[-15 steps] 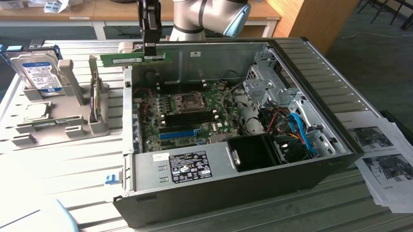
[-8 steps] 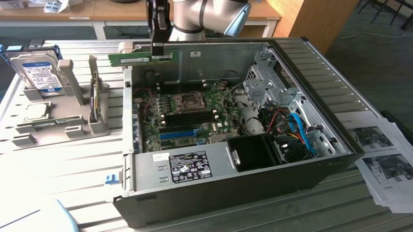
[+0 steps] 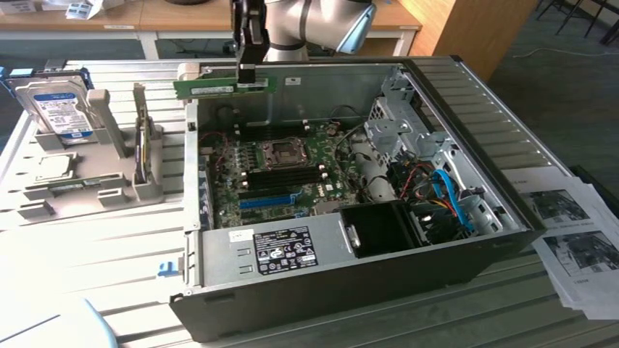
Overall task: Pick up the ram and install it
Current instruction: 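Pick up the ram and move it above insertion slot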
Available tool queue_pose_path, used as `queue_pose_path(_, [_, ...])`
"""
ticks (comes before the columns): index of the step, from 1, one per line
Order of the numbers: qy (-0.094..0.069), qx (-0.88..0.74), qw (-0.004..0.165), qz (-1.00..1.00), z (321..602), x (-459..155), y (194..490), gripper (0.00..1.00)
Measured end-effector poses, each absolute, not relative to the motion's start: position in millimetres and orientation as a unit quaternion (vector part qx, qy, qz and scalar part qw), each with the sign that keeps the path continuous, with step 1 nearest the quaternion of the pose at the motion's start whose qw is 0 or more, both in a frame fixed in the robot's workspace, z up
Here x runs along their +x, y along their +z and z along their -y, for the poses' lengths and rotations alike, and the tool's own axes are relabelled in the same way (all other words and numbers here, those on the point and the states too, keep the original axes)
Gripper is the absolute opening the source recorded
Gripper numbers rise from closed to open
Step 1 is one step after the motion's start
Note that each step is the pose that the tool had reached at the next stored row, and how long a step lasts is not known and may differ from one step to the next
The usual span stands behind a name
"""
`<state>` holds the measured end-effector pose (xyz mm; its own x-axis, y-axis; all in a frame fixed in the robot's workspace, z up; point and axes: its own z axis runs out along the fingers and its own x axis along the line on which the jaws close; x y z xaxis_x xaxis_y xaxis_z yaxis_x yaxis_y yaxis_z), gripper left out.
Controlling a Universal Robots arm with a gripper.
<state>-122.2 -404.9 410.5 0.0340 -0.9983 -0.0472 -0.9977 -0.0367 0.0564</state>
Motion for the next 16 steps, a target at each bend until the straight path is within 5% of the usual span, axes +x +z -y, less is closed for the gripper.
queue_pose_path(16, [-0.037, 0.719, 0.005, 0.694, 405.0, -93.5, 410.4, 0.11])
